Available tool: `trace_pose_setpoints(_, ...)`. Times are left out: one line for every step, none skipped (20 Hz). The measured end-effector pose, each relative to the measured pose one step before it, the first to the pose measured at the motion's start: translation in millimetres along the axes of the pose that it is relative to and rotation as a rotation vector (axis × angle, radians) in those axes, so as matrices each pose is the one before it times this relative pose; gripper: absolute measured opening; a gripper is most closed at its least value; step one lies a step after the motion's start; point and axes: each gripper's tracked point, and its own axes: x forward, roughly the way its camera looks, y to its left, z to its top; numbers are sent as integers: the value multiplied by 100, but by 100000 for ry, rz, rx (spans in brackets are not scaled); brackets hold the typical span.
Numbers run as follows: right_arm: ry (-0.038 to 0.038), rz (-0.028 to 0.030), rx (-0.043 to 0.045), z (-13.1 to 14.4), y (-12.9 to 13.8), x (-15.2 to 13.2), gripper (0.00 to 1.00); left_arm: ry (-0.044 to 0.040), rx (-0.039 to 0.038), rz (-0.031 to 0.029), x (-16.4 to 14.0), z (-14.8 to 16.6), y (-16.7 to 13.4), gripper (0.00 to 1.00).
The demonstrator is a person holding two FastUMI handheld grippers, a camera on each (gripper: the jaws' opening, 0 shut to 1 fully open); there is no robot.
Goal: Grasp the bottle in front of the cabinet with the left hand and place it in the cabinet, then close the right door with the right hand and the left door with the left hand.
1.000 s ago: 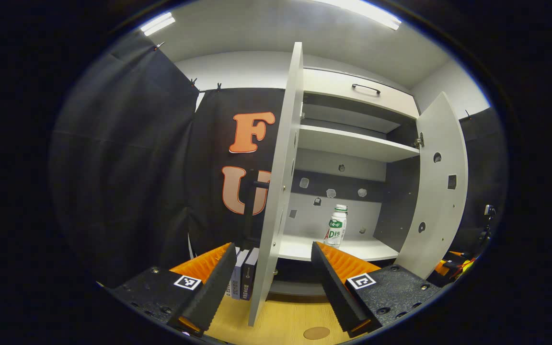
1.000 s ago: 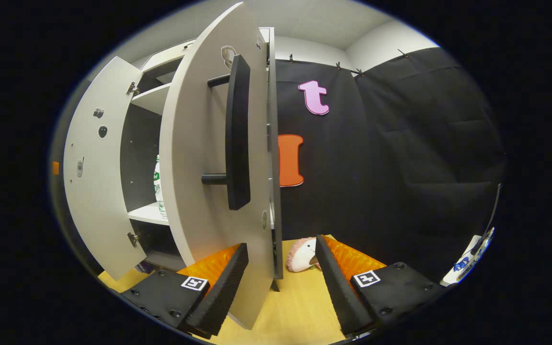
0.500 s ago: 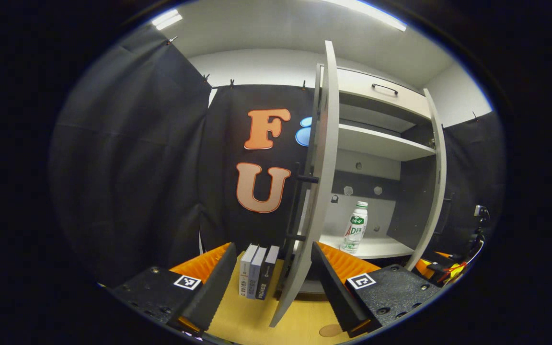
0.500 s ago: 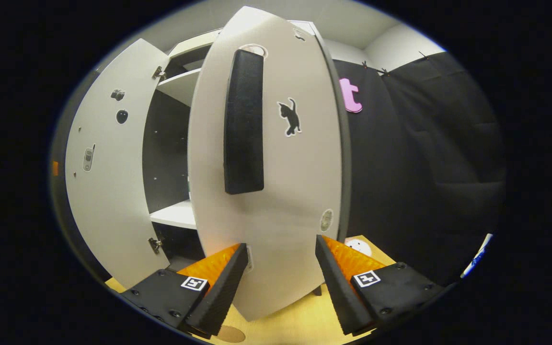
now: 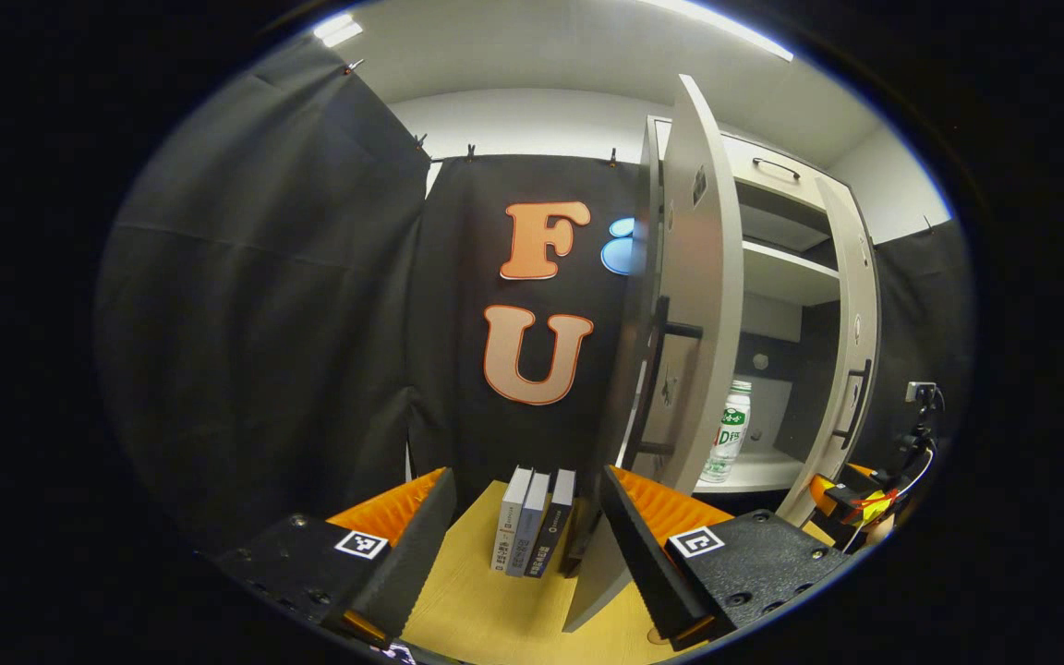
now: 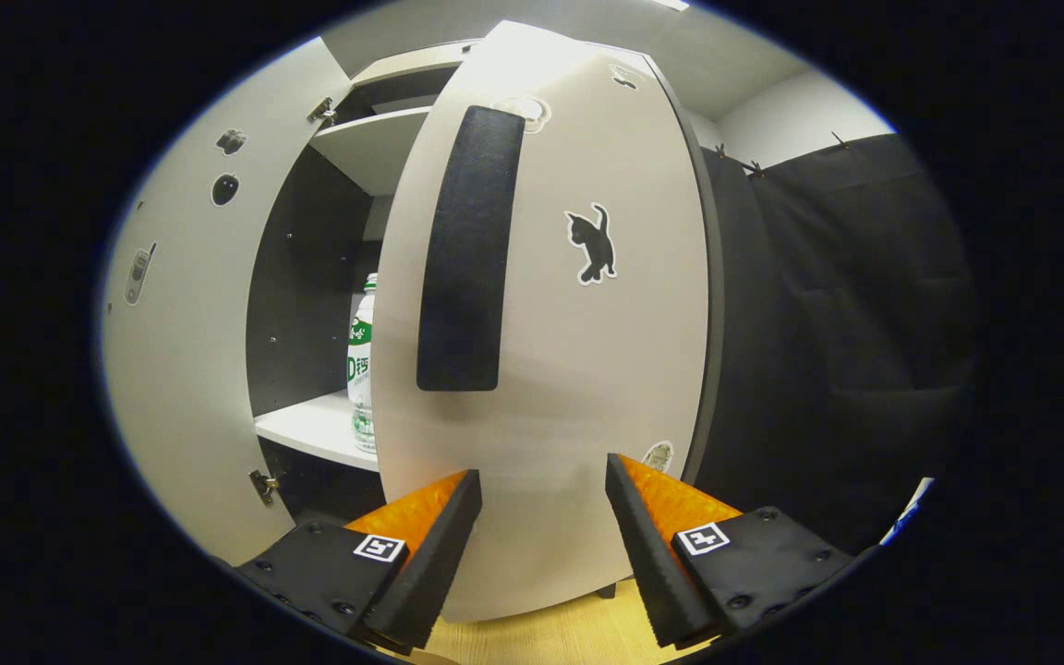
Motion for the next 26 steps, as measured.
trace_pose_setpoints(-219, 57, -1063, 18, 158, 274, 91, 474, 21, -34, 215, -372, 199, 96)
trace_pose_setpoints(293, 644, -753, -94, 363, 282, 91, 491, 92, 152, 413, -378, 296, 96)
trace_pose_setpoints(24, 328, -637, -86, 338, 402, 91, 620, 152, 327, 290, -394, 361, 96)
trace_pose_setpoints(-89, -394, -705, 34, 110, 369, 91, 460, -120, 110, 435, -415, 262, 95)
trace_pose_setpoints(-90, -389, -447, 60, 93, 254, 91, 587, -222, -178, 458, -420, 208, 96)
trace_pose_setpoints(55, -297, -3, 38, 28, 189, 91, 873, -190, -507, 576, -613, 113, 96)
trace_pose_setpoints(177, -151, 405, -15, 117, 160, 91, 986, -225, -662, 478, -595, 6, 96)
trace_pose_setpoints(57, -56, 714, 13, 41, 140, 91, 838, -157, -486, 574, -543, 71, 96)
trace_pose_setpoints(156, -145, 760, -28, 105, 200, 91, 320, 159, -683, 624, -416, -110, 96)
trace_pose_setpoints(144, -218, 573, -53, 27, 170, 91, 132, 466, -548, 439, -503, -103, 96)
trace_pose_setpoints(203, -372, 354, 65, 14, 72, 91, 223, 602, -170, 623, -473, -65, 96)
trace_pose_setpoints(269, -327, -214, -18, -23, 63, 91, 785, 540, -105, 473, -702, -128, 96)
trace_pose_setpoints(170, -263, -584, 31, -54, 18, 91, 684, 546, -390, 426, -550, -149, 96)
trace_pose_setpoints(231, -125, -679, 24, -64, 38, 91, 625, 508, -540, 489, -492, -176, 96)
trace_pose_setpoints(181, -104, -485, 24, -36, 11, 91, 317, 473, -659, 299, -359, -136, 96)
trace_pose_setpoints(504, -62, 1, -52, -101, -110, 91, 671, 555, -427, 166, -441, -167, 96)
trace_pose_setpoints(218, 367, 639, 42, 160, -100, 91, 451, 118, -157, 250, -432, -28, 96)
trace_pose_setpoints(-278, 404, 915, 151, 159, -212, 91, 715, -368, -328, 47, -251, 26, 96)
trace_pose_setpoints(-265, 244, 412, 79, 19, -59, 93, 837, -511, -548, 102, -257, -147, 96)
trace_pose_setpoints(-188, 293, -344, 127, -45, -226, 96, 877, -295, -714, 96, -386, -142, 96)
trace_pose_setpoints(-50, 3, -944, 46, -200, -359, 96, 672, 116, -859, 76, -294, -321, 96)
trace_pose_setpoints(-368, -243, -1106, 120, -290, -388, 96, 549, 529, -1149, 160, -325, -677, 96)
trace_pose_setpoints(-484, -348, -1037, 184, -327, -344, 96, 250, 723, -1214, 91, -213, -589, 96)
trace_pose_setpoints(-363, -337, -792, 168, -330, -371, 96, 204, 758, -1326, -151, -36, -419, 96)
trace_pose_setpoints(-356, -312, -650, 128, -236, -286, 96, 157, 640, -1343, 40, -119, -493, 96)
trace_pose_setpoints(-364, -536, -699, 161, -387, -372, 96, 339, 367, -1136, -171, -57, -566, 96)
